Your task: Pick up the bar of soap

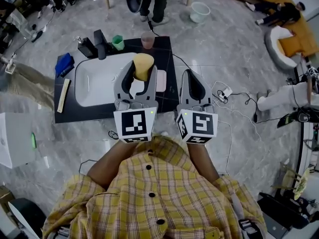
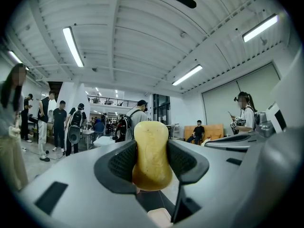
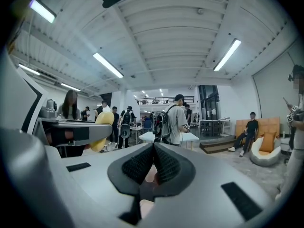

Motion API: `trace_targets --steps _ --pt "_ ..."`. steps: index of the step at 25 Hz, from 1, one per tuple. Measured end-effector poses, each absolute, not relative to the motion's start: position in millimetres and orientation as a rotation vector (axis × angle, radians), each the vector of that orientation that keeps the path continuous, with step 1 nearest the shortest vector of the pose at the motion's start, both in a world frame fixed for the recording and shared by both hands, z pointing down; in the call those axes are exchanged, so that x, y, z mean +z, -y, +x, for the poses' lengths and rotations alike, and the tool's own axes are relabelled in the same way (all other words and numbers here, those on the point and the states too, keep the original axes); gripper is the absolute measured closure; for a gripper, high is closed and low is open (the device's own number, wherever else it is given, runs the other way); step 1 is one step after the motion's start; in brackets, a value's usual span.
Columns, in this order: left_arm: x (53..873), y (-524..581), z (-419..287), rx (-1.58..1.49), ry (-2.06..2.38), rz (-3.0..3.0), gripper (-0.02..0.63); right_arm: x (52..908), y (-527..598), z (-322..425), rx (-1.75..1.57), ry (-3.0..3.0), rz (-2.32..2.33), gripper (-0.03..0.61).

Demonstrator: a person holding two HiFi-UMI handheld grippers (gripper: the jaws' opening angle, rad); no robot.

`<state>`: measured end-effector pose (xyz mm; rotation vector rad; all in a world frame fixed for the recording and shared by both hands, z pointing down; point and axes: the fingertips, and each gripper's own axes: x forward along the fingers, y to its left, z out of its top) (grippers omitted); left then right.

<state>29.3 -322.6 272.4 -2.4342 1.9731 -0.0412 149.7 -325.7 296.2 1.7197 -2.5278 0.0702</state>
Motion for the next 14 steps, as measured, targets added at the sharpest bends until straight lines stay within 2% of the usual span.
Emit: trace_targets --steps 14 --pt "266.9 320.2 32.6 -0.044 -1.958 -2.432 0.412 288.3 323.7 150.0 0.051 2.537 1.721 0.560"
